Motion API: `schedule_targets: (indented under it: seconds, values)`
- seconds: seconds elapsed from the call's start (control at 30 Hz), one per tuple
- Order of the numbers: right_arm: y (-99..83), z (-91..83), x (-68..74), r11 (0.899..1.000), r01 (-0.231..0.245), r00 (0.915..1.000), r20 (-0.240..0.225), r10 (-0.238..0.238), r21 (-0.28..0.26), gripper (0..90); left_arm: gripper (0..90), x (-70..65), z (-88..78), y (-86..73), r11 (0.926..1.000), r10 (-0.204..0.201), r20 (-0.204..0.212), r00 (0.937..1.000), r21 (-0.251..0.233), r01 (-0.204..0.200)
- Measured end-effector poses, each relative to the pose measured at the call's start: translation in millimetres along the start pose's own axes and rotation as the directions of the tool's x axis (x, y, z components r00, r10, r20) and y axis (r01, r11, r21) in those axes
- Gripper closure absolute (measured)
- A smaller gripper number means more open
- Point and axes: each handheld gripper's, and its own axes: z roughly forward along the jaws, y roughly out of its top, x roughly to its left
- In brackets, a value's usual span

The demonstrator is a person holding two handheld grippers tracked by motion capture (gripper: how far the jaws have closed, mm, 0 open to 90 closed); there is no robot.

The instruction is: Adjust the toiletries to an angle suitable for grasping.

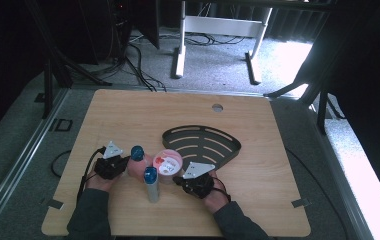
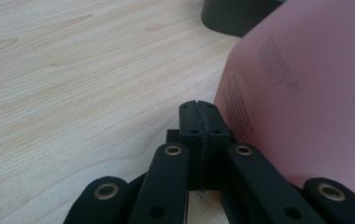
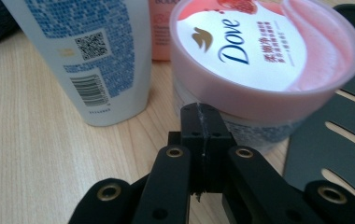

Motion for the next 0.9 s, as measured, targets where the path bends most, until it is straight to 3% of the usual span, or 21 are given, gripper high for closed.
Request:
schedule_targets:
  seconds: [0.13, 0.43, 0.6, 0.77, 0.9]
  values:
    - [-1.4, -2.8, -0.2, 1.0, -0.01, 0.9999, 0.002, 0.011, -0.014, 90.0, 89.7, -1.4, 1.1, 0.1, 0.9999, 0.014, -0.013, 0.9998, 0.009, -0.014]
    - [-4.5, -16.7, -9.7, 0.999, -0.026, 0.9993, 0.026, 0.026, -0.029, 90.0, 88.6, 0.1, 3.0, 0.8, 1.0, 0.003, -0.01, 0.9999, 0.005, -0.003]
    - [-5.0, -19.5, -11.2, 0.999, -0.028, 0.9991, 0.032, 0.029, -0.033, 90.0, 88.1, -3.4, -1.8, 1.0, 1.0, 0.009, -0.032, 0.9994, 0.001, -0.009]
    - [-3.8, -22.2, -6.5, 0.999, -0.021, 0.9995, 0.021, 0.022, -0.039, 90.0, 88.1, -8.0, -13.4, -2.4, 0.9998, 0.0, -0.054, 0.9985, -0.021, -0.001]
    - [1.3, -22.8, 8.9, 0.998, 0.002, 0.9998, -0.022, -0.003, -0.056, 90.0, 88.1, -11.3, -22.9, -6.9, 0.9997, -0.004, -0.076, 0.9971, -0.024, 0.003]
